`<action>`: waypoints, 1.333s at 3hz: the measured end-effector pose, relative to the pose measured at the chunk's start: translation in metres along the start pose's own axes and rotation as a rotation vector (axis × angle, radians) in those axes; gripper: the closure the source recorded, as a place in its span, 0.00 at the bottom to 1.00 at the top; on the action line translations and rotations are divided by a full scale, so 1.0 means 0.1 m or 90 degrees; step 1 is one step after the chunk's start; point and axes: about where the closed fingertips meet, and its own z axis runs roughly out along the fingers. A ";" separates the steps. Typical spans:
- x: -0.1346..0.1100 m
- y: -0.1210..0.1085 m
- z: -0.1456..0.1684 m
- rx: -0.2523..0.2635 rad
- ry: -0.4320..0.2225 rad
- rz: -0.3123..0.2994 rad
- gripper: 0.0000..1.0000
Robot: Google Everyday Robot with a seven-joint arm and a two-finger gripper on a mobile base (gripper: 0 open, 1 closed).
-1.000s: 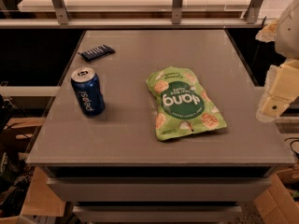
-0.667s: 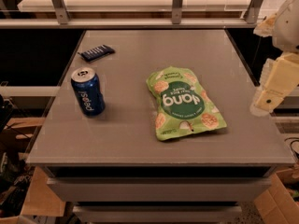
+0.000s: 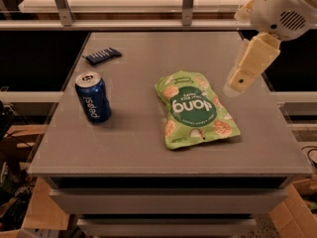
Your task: Knock pepsi can over
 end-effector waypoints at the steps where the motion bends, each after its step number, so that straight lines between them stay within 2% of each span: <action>1: 0.00 0.00 0.00 0.000 0.000 0.000 0.00; 2: -0.08 0.01 0.07 -0.003 -0.014 -0.007 0.00; 4: -0.83 0.03 0.80 -0.068 -0.124 -0.046 0.00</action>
Offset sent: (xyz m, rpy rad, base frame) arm 0.0063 0.0190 -0.0091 0.0407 -0.0072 0.0348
